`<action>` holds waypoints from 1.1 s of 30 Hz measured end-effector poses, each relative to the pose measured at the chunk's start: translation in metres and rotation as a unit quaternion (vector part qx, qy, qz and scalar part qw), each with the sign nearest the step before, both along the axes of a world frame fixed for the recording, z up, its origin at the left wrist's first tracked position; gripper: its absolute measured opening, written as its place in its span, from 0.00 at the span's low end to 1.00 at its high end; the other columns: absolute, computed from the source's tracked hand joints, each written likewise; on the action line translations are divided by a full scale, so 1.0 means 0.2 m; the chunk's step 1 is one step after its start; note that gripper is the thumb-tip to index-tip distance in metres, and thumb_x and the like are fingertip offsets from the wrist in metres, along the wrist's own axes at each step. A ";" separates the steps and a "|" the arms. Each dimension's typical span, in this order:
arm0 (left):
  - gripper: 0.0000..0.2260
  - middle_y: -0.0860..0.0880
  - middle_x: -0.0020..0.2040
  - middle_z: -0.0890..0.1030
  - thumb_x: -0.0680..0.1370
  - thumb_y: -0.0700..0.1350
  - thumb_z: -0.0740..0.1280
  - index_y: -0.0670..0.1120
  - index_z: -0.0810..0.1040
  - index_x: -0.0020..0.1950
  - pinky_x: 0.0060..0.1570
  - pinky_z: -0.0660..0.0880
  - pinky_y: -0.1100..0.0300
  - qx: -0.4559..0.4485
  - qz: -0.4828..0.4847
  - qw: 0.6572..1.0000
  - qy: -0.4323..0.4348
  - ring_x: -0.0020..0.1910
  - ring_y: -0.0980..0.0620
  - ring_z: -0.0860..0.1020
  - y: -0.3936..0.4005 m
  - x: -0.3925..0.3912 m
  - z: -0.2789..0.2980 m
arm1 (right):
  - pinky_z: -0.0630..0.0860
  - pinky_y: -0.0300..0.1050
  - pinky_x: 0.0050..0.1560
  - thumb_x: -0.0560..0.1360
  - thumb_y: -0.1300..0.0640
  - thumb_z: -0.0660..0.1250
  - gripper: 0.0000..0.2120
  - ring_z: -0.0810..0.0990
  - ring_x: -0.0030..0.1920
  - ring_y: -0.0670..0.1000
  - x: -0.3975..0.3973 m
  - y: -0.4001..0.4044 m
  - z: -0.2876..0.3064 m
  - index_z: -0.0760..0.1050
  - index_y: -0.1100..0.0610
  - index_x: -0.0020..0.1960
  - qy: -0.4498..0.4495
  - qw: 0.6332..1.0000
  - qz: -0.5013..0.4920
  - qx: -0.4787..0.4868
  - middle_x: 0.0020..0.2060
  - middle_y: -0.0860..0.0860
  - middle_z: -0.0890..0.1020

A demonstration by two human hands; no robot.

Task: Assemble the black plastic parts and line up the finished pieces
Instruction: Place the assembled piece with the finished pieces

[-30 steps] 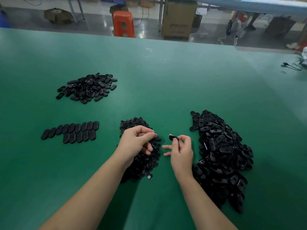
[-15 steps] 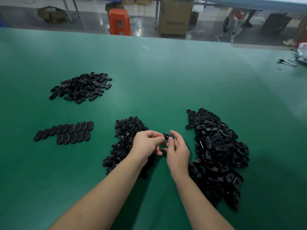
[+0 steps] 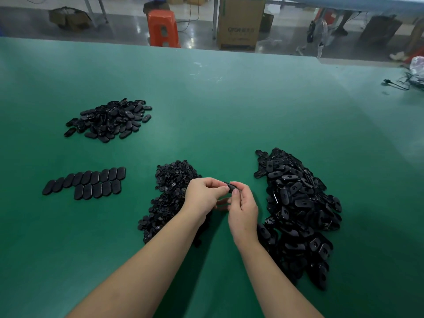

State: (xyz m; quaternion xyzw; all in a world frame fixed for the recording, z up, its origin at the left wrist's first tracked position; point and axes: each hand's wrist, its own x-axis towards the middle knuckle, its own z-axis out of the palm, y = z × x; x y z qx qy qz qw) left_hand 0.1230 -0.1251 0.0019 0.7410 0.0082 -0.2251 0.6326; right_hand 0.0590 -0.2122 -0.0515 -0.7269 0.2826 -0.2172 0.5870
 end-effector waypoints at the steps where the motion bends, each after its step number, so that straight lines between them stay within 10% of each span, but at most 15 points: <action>1: 0.03 0.50 0.33 0.83 0.74 0.37 0.75 0.43 0.85 0.41 0.23 0.69 0.67 0.007 -0.001 1.000 -0.003 0.21 0.61 0.73 0.00 0.00 0.00 | 0.81 0.62 0.50 0.84 0.57 0.59 0.12 0.84 0.43 0.52 0.00 0.00 0.00 0.77 0.43 0.53 0.002 1.000 0.000 -0.003 0.42 0.46 0.84; 10: 0.10 0.56 0.29 0.80 0.73 0.44 0.75 0.52 0.80 0.32 0.27 0.66 0.71 0.207 -0.052 0.967 -0.139 0.25 0.62 0.74 -0.03 0.04 0.03 | 0.77 0.42 0.42 0.83 0.59 0.58 0.15 0.82 0.34 0.44 -0.01 0.00 0.01 0.75 0.39 0.50 -0.012 1.000 0.013 -0.013 0.37 0.40 0.84; 14: 0.11 0.56 0.29 0.80 0.73 0.45 0.74 0.53 0.79 0.32 0.28 0.67 0.67 0.250 -0.061 0.950 -0.178 0.28 0.60 0.76 -0.03 0.04 0.03 | 0.80 0.49 0.43 0.84 0.60 0.58 0.16 0.83 0.33 0.47 -0.01 0.00 0.02 0.75 0.38 0.50 -0.014 1.000 0.020 -0.014 0.37 0.43 0.84; 22: 0.09 0.53 0.41 0.83 0.71 0.46 0.79 0.48 0.83 0.48 0.33 0.76 0.60 0.171 -0.094 0.972 -0.131 0.31 0.55 0.78 0.01 0.07 0.03 | 0.82 0.59 0.41 0.83 0.56 0.57 0.15 0.82 0.30 0.51 -0.02 0.00 0.02 0.75 0.38 0.48 -0.024 1.000 0.018 0.004 0.31 0.49 0.82; 33: 0.02 0.50 0.37 0.85 0.76 0.41 0.74 0.47 0.85 0.43 0.24 0.72 0.63 0.137 -0.108 0.978 -0.113 0.20 0.51 0.77 0.03 0.06 0.02 | 0.79 0.49 0.33 0.82 0.58 0.60 0.11 0.78 0.29 0.46 -0.01 -0.01 0.00 0.74 0.42 0.50 -0.024 0.999 0.032 -0.019 0.33 0.45 0.80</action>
